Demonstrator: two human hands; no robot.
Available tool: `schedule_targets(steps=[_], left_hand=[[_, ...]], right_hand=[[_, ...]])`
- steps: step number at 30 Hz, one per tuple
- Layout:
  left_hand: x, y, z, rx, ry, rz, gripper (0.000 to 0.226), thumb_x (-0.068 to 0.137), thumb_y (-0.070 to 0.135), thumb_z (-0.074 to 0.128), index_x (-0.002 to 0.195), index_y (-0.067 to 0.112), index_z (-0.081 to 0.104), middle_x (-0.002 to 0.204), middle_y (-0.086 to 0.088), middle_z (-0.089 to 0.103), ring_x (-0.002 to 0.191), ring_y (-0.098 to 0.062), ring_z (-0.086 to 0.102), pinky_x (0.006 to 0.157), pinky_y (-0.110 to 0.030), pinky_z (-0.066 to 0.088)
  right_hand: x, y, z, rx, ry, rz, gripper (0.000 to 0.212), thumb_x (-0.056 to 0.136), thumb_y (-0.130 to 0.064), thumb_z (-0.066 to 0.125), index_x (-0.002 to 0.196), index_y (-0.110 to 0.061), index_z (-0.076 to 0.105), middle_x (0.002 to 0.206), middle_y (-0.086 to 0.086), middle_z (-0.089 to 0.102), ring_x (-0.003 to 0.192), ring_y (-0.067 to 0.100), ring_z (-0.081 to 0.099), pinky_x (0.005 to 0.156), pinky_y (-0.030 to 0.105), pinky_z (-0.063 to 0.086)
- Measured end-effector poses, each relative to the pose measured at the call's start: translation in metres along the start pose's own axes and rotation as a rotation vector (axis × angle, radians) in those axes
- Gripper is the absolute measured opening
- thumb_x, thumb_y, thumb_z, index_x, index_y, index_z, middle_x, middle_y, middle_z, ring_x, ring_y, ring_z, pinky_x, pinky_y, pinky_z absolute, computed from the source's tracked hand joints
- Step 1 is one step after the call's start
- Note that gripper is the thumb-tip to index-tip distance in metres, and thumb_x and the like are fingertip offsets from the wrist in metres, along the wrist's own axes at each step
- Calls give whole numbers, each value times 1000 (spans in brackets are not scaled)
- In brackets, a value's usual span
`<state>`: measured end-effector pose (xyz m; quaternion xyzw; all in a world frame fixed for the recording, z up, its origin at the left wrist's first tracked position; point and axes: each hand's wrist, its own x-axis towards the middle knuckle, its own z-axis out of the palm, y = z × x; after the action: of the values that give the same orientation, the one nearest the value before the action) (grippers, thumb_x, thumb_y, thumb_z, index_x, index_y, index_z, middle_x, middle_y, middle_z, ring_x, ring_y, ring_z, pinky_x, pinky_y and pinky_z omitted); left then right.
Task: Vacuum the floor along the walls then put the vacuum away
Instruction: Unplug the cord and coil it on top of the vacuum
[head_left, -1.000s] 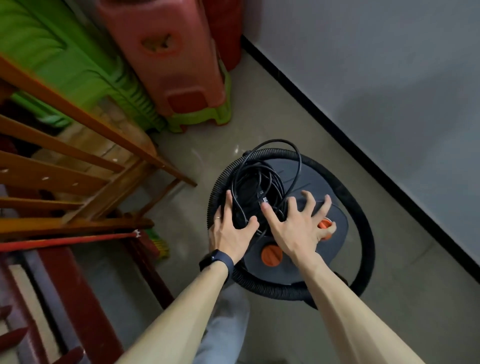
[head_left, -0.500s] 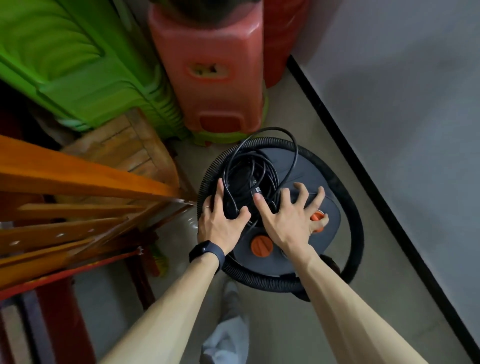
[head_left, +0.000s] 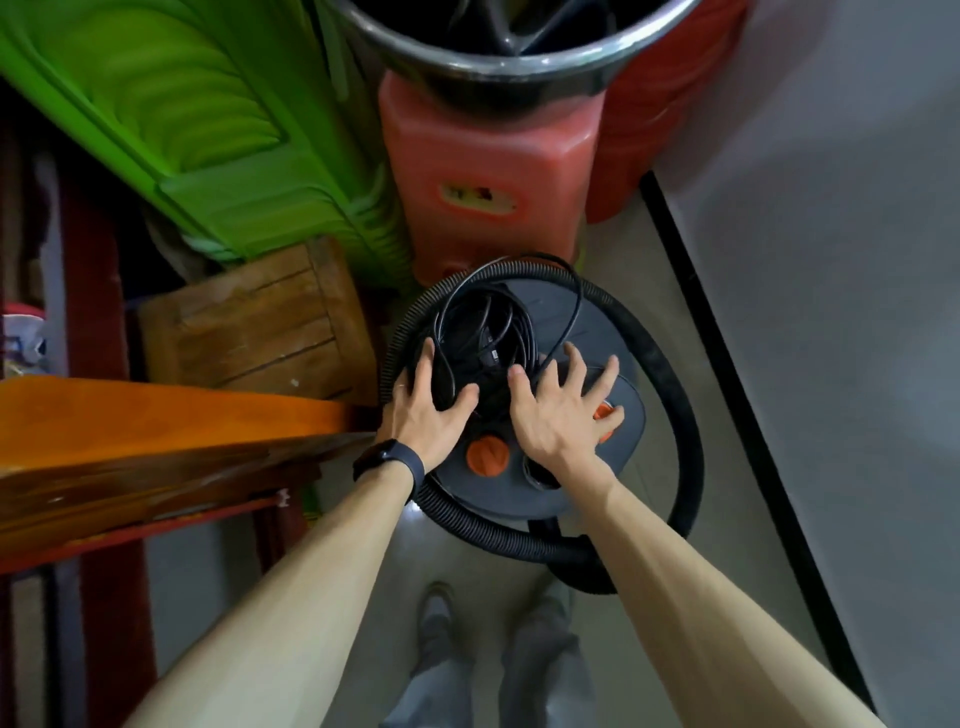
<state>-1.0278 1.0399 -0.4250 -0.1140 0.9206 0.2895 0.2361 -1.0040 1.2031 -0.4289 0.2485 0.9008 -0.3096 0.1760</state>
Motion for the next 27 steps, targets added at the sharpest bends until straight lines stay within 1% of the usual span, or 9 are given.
schedule_targets(steps=[4, 8, 12, 14, 17, 19, 21, 24, 27], left_hand=[[-39, 10, 16, -30, 60, 30, 101, 70, 79, 55, 146, 59, -9, 159, -22, 12, 140, -45, 29, 109, -53, 34], [-62, 21, 39, 12, 87, -19, 121, 59, 81, 62, 144, 58, -20, 159, -28, -8, 138, -55, 27, 103, -61, 39], [-58, 22, 50, 3, 86, -11, 129, 54, 82, 68, 144, 57, -22, 159, -28, -7, 138, -56, 26, 102, -62, 40], [-55, 20, 51, -16, 65, -17, 130, 53, 81, 69, 143, 58, -21, 159, -26, -9, 140, -54, 23, 104, -62, 39], [-55, 20, 51, 79, 130, -3, 125, 56, 85, 63, 149, 52, -15, 160, -20, -19, 141, -53, 19, 106, -67, 31], [-58, 21, 51, 266, 261, 126, 122, 61, 89, 53, 156, 38, -4, 161, -16, -19, 146, -48, 10, 110, -71, 16], [-58, 18, 50, 409, 280, 305, 115, 70, 88, 46, 158, 28, 0, 164, -10, -13, 150, -38, 6, 111, -71, 12], [-56, 15, 52, 427, 173, 374, 108, 79, 79, 48, 157, 25, -4, 164, -4, -14, 151, -30, 5, 109, -70, 23], [-56, 20, 54, 432, 153, 332, 109, 79, 75, 51, 157, 26, -7, 163, -1, -18, 151, -29, 2, 110, -68, 24]], right_hand=[[-34, 57, -13, -178, 124, -160, 69, 99, -50, 41, 163, -33, 22, 174, 4, 8, 159, 20, -2, 116, 69, 17], [-52, 94, -20, -102, 135, -59, 107, 95, -65, 54, 165, -7, -2, 172, 17, 3, 159, 32, 3, 122, 68, 16], [-42, 83, -31, 24, 301, -125, 117, 91, -65, 64, 163, 1, 0, 170, 23, 5, 156, 39, 12, 123, 58, 17], [-33, 76, -33, 248, 340, 9, 117, 89, -68, 60, 163, -1, 0, 172, 21, 2, 157, 37, 11, 126, 56, 16], [-27, 79, -26, 203, 201, 114, 109, 92, -77, 47, 166, -13, -3, 174, 10, -1, 160, 28, 1, 125, 63, 9], [-31, 89, -22, 98, 81, 85, 109, 87, -84, 44, 164, -27, -6, 173, 5, 0, 159, 26, -1, 124, 65, 6], [-27, 96, -19, 120, 54, 68, 109, 82, -88, 46, 162, -33, -5, 171, 8, 5, 158, 29, 7, 123, 64, 13], [-21, 99, -21, 284, 27, 108, 116, 79, -82, 62, 163, -27, 4, 168, 10, 12, 155, 32, 20, 125, 49, 22], [-20, 99, -21, 505, 70, 115, 110, 73, -66, 83, 152, -11, 30, 151, 13, 38, 143, 30, 41, 123, 45, 34]])
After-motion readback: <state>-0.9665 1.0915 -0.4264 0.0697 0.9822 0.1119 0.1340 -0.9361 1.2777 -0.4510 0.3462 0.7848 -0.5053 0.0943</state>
